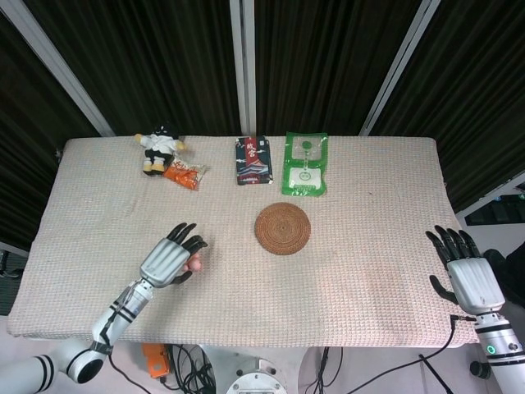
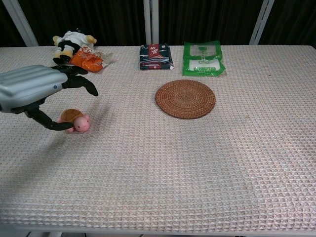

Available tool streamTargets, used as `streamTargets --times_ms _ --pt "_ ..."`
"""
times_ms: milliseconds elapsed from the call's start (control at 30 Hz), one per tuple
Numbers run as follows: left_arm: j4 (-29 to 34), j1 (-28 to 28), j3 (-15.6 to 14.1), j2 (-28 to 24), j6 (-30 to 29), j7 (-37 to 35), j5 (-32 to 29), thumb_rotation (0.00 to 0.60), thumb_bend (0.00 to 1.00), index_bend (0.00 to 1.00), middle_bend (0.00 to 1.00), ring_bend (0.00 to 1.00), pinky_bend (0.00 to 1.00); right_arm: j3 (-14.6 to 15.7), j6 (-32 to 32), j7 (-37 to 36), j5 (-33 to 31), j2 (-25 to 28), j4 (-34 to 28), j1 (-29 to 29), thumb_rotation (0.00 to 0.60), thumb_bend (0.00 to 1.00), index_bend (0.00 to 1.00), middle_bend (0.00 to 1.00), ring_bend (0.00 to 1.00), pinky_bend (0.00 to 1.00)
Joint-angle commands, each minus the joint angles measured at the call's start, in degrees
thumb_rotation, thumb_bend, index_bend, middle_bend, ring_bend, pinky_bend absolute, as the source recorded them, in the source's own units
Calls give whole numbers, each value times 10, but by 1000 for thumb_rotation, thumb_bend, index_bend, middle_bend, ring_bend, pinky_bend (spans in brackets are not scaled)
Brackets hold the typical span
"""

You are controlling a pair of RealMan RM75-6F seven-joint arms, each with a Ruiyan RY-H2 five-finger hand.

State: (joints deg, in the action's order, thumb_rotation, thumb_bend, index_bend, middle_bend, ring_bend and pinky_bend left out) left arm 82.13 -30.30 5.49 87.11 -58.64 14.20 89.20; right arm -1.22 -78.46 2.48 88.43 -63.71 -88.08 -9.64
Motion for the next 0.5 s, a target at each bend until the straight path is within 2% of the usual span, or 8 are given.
streamTargets --times_ms 33,233,367,500 --pt "-7 -13 6 13 27 23 -34 600 243 261 245 0 89 0 1 -5 -1 -1 5 0 600 282 0 0 0 0" --pt "-24 -22 5 27 38 44 -62 600 247 281 260 0 88 -1 -2 -9 -1 0 8 1 600 283 0 0 0 0" --pt "-36 -25 1 34 32 62 -67 600 309 334 311 5 89 -1 0 -9 -2 -1 9 0 600 282 0 0 0 0" --pt "-39 -27 1 35 29 65 -76 600 318 350 341 18 90 0 2 -6 -2 -3 9 -1 600 283 0 0 0 0"
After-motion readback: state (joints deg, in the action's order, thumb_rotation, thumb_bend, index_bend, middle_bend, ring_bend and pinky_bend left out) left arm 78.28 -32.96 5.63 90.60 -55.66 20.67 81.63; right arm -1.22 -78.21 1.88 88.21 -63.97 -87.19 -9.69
